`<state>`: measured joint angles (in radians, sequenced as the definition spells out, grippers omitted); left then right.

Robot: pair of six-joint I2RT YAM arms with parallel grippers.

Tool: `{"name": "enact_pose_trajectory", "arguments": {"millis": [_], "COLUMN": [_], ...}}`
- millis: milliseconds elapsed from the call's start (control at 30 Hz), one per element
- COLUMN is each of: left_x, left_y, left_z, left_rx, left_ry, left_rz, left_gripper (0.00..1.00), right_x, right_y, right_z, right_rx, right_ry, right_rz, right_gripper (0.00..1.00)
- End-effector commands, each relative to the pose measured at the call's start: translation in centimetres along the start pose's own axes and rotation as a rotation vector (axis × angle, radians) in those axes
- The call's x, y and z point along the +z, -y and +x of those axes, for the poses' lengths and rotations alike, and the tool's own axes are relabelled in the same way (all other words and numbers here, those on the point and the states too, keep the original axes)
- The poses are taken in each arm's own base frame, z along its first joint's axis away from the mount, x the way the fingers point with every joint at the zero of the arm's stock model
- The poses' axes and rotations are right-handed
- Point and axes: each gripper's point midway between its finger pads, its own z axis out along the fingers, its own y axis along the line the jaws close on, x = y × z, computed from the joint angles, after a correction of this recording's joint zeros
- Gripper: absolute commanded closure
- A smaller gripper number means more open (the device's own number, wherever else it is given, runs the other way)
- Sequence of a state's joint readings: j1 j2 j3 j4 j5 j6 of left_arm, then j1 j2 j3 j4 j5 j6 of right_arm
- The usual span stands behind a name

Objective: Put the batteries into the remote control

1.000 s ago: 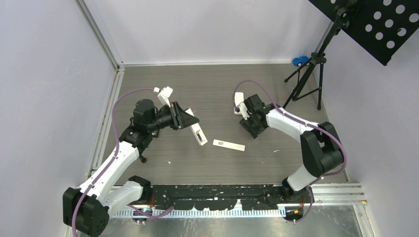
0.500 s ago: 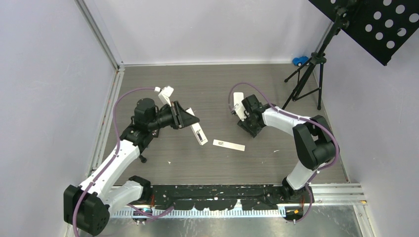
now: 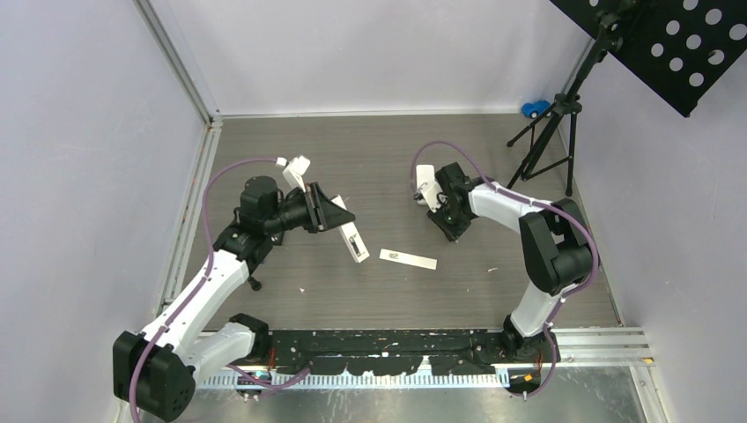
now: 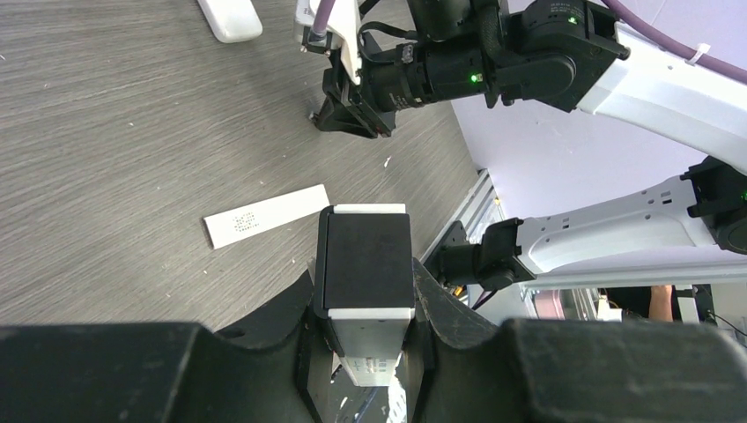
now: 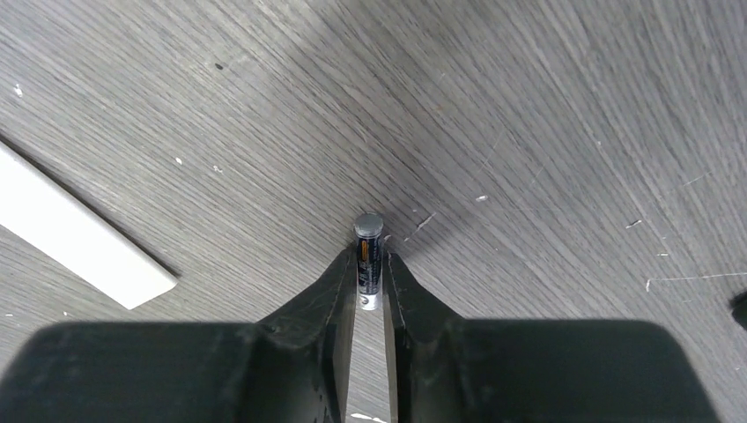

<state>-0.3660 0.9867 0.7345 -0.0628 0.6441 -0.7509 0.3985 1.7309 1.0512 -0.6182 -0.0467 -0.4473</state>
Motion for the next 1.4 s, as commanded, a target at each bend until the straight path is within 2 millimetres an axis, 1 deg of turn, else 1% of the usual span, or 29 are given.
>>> {"name": "enact_pose_trajectory", "arguments": {"millis": [0,67,100,200,267,333,400,467,500,600,667,700,767,867,933,1000,1033,1067,1100,1133,1167,1267,1367], "left_x": [-0.9,-0.9,-0.9,-0.9,-0.9,-0.8,-0.7,-0.7,-0.9,-1.2,-1.2,-1.2,-1.1,-1.0,-0.8,-0.7,-0.5,-0.4,-0.1,0.1,0.4,1.0,1.6], "left_y": [2.2,2.2,2.1,2.1,2.0,2.0,2.1,2.7,3.1,3.6,3.5,3.5,3.5,3.7,3.8,3.9,4.0,4.0,3.9,3.7,3.5,3.2,2.8], "left_z": [-1.5,-1.5,-1.5,-1.5,-1.4,-1.4,-1.5,-1.9,-2.1,-2.5,-2.5,-2.4,-2.3,-2.2,-2.1,-2.1,-2.0,-2.0,-1.9,-1.8,-1.7,-1.1,-0.4], "left_rx": [0.059,0.062,0.061,0.060,0.058,0.053,0.040,0.051,0.058,0.083,0.084,0.078,0.060,0.038,0.015,-0.016,-0.027,-0.034,-0.045,-0.055,-0.065,-0.098,-0.137], "left_ry": [0.043,0.043,0.043,0.043,0.041,0.044,0.052,0.082,0.100,0.145,0.151,0.148,0.143,0.144,0.138,0.127,0.120,0.115,0.109,0.099,0.085,0.042,0.008], "left_rz": [0.046,0.044,0.043,0.041,0.041,0.042,0.054,0.089,0.109,0.139,0.135,0.136,0.142,0.166,0.179,0.195,0.206,0.213,0.215,0.217,0.218,0.239,0.275], "left_gripper": [1.00,1.00,1.00,1.00,1.00,1.00,1.00,1.00,1.00,1.00,1.00,1.00,1.00,1.00,1.00,1.00,1.00,1.00,1.00,1.00,1.00,1.00,1.00], "right_x": [0.6,0.5,0.4,0.2,-0.3,-1.6,-3.5,-6.0,-7.5,-11.9,-14.8,-15.9,-18.0,-20.9,-22.5,-24.3,-24.8,-24.9,-24.7,-24.2,-23.7,-22.4,-22.4], "right_y": [-0.7,-0.7,-0.8,-1.3,-1.5,-1.6,-1.6,-1.8,-1.9,-3.9,-5.5,-6.4,-7.5,-9.2,-10.7,-12.2,-13.5,-14.3,-14.8,-15.1,-14.9,-15.3,-16.5], "right_z": [1.7,1.8,1.7,0.7,-0.4,-2.1,-4.1,-6.4,-7.9,-10.8,-12.2,-12.5,-13.2,-13.8,-14.2,-15.0,-14.9,-14.7,-14.6,-14.4,-14.3,-13.2,-12.1], "right_rx": [0.024,0.030,0.035,0.068,0.078,0.092,0.115,0.151,0.172,0.221,0.248,0.300,0.373,0.491,0.537,0.534,0.515,0.506,0.509,0.519,0.550,0.584,0.561], "right_ry": [-0.071,-0.073,-0.070,-0.032,0.008,0.072,0.162,0.280,0.359,0.551,0.670,0.709,0.781,0.815,0.824,0.883,0.890,0.891,0.881,0.862,0.842,0.764,0.721], "right_rz": [-0.045,-0.050,-0.060,-0.116,-0.138,-0.152,-0.155,-0.160,-0.167,-0.277,-0.360,-0.413,-0.496,-0.643,-0.754,-0.835,-0.863,-0.865,-0.842,-0.809,-0.750,-0.630,-0.574], "right_gripper": [0.75,0.74,0.76,0.97,0.99,1.00,1.00,1.00,1.00,1.00,1.00,1.00,1.00,1.00,1.00,1.00,1.00,1.00,1.00,1.00,1.00,1.00,0.99]}}
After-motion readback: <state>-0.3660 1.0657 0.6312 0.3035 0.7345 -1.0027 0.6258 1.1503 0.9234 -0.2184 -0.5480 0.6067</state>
